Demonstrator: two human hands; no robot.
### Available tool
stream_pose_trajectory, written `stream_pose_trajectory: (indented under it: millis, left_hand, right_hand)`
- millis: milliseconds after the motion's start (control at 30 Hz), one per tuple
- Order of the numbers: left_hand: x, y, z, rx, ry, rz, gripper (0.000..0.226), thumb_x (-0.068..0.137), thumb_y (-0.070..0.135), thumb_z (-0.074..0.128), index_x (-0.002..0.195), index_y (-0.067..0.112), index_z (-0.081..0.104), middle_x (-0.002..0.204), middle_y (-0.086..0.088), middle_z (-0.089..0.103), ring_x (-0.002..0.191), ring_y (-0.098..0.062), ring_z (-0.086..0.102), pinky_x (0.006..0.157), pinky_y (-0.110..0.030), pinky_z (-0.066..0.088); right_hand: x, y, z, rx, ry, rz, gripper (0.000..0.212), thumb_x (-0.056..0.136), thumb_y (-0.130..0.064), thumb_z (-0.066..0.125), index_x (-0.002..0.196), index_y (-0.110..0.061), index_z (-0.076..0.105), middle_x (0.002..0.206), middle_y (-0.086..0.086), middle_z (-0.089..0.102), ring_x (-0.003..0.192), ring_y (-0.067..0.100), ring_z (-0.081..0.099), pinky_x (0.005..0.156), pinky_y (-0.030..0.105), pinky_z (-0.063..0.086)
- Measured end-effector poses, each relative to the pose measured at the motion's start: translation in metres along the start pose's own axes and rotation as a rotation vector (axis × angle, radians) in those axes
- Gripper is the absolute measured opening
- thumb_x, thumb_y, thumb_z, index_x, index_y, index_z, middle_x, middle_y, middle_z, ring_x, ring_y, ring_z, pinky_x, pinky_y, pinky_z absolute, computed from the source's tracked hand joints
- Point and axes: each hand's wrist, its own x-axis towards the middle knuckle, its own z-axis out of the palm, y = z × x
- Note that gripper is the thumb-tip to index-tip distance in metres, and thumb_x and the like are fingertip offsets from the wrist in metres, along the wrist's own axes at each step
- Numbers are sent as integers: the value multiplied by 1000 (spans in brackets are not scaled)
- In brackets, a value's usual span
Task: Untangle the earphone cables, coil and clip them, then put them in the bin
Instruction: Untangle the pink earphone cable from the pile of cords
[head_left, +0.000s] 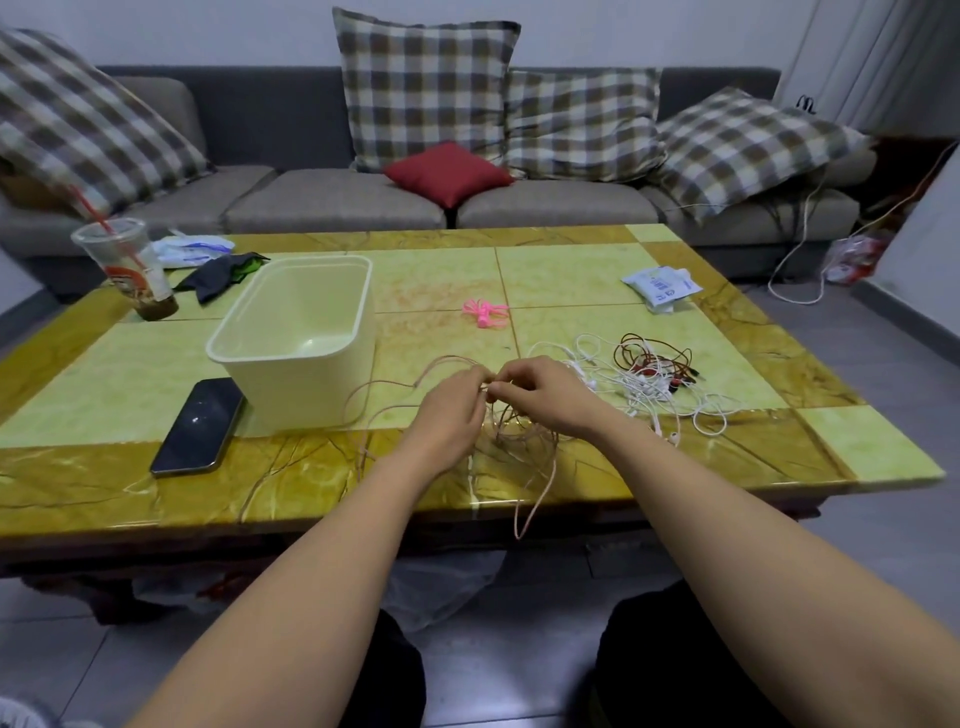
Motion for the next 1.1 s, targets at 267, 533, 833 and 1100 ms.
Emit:
stream_pose_trajectory:
  millis: [267, 533, 833, 1100]
  left_hand:
    - [3, -11, -19, -35, 400, -468, 35, 101, 10, 34, 104, 8, 69, 109, -10, 69, 105, -29, 59, 85, -36, 41]
    - [-1, -8, -12, 211, 212, -514, 36, 96, 14, 42, 129, 11, 55, 130, -15, 54, 122, -33, 40, 102, -42, 32]
    - [-1, 21, 3, -37, -67, 31, 31, 96, 10, 46, 126, 13, 52, 114, -4, 57, 102, -21, 54, 81, -29, 39]
    - [6, 12, -2, -26, 159, -106, 13, 94, 20, 57, 90, 12, 66, 88, 6, 56, 87, -15, 50, 72, -28, 31]
  right_hand:
    - [-4, 20, -18, -108, -128, 155, 17, 88, -29, 67, 78, -18, 73, 71, -6, 72, 75, 13, 67, 84, 39, 52]
    - [-7, 13, -14, -61, -60, 80, 22, 93, -24, 57, 75, -31, 69, 69, -2, 66, 73, 15, 62, 80, 39, 51]
    - [-5, 12, -8, -145, 7, 14, 17, 94, -22, 58, 80, -27, 67, 81, 11, 68, 77, 26, 60, 74, 41, 48]
    - [-7, 16, -21, 49, 7, 50, 26, 96, -2, 46, 103, -8, 70, 95, 6, 71, 90, 14, 68, 75, 25, 55]
